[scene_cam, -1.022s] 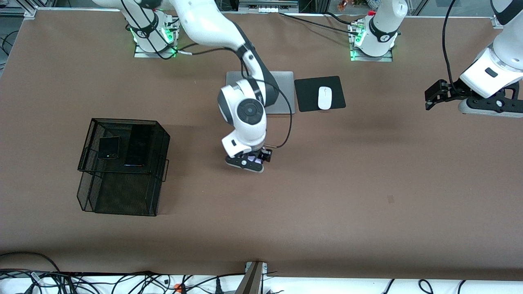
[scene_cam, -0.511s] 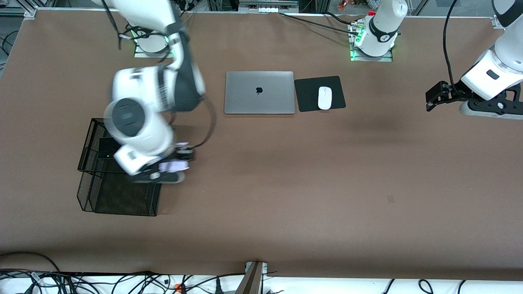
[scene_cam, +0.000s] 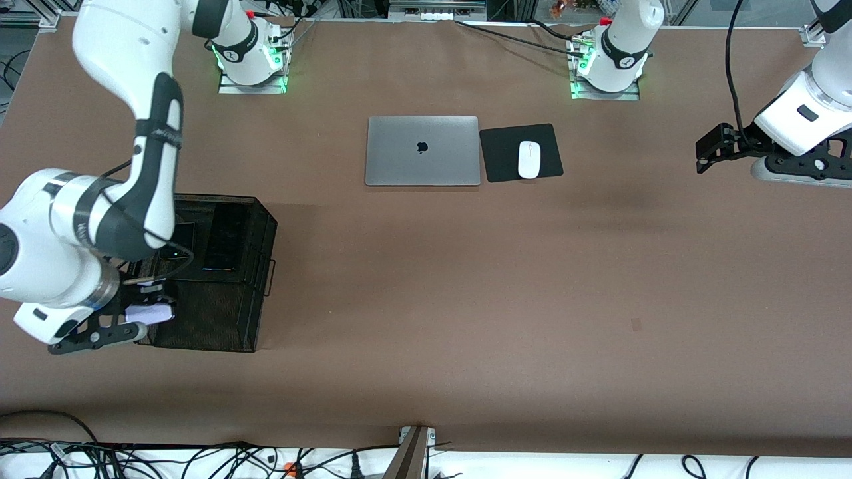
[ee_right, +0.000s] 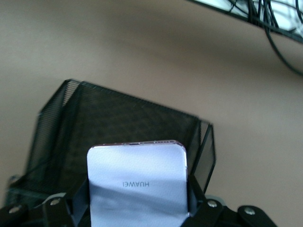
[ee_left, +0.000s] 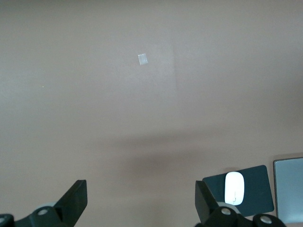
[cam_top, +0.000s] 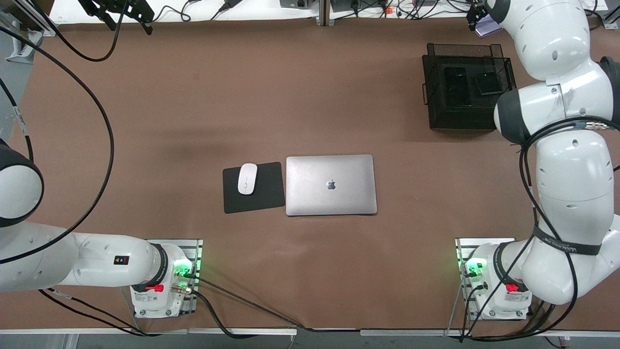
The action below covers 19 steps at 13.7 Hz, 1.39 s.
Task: Place phones with both arms
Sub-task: 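Carry the white phone into the mesh basket with the right gripper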
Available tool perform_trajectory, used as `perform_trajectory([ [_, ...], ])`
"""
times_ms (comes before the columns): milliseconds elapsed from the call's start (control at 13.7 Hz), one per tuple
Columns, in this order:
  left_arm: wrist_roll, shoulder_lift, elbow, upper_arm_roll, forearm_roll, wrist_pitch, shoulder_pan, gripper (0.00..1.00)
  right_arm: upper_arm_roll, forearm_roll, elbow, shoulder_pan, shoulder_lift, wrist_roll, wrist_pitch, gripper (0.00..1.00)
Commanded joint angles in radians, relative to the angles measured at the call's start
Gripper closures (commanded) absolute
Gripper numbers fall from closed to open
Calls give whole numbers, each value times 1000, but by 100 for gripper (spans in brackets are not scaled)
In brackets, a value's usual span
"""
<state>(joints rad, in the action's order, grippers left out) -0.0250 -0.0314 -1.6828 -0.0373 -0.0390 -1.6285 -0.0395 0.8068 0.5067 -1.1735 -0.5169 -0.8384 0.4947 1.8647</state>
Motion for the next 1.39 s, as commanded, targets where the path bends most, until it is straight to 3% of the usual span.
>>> perform_trajectory([
  [0,-24,8,35,2,-9,41,-2,0,-179,6,17,142,-18,64,73,99],
  [146,-24,10,37,2,-9,42,0,0,-250,6,17,190,-46,73,100,99],
  [365,-23,8,37,2,-9,42,0,0,-267,7,12,190,-82,74,120,96],
  [438,-23,8,37,2,-9,42,0,0,-274,7,12,190,-90,70,122,85],
  [511,-23,8,37,2,-7,44,0,0,-276,12,11,192,-100,68,131,66],
  [584,-23,8,37,2,-7,45,0,0,-276,38,-7,192,-106,70,154,57],
  [730,-23,8,37,2,-7,56,0,0,-276,78,-34,190,-107,65,171,56],
  [803,-23,8,37,2,-9,58,0,0,-276,78,-34,190,-105,52,171,41],
  [876,-20,8,37,2,-7,58,0,0,-276,78,-32,190,-100,36,168,0],
  [1095,-16,11,38,2,-7,56,0,0,-262,69,-28,189,-62,33,130,0],
  [1314,-13,11,43,2,-7,58,0,0,-184,50,-26,164,5,33,19,0],
])
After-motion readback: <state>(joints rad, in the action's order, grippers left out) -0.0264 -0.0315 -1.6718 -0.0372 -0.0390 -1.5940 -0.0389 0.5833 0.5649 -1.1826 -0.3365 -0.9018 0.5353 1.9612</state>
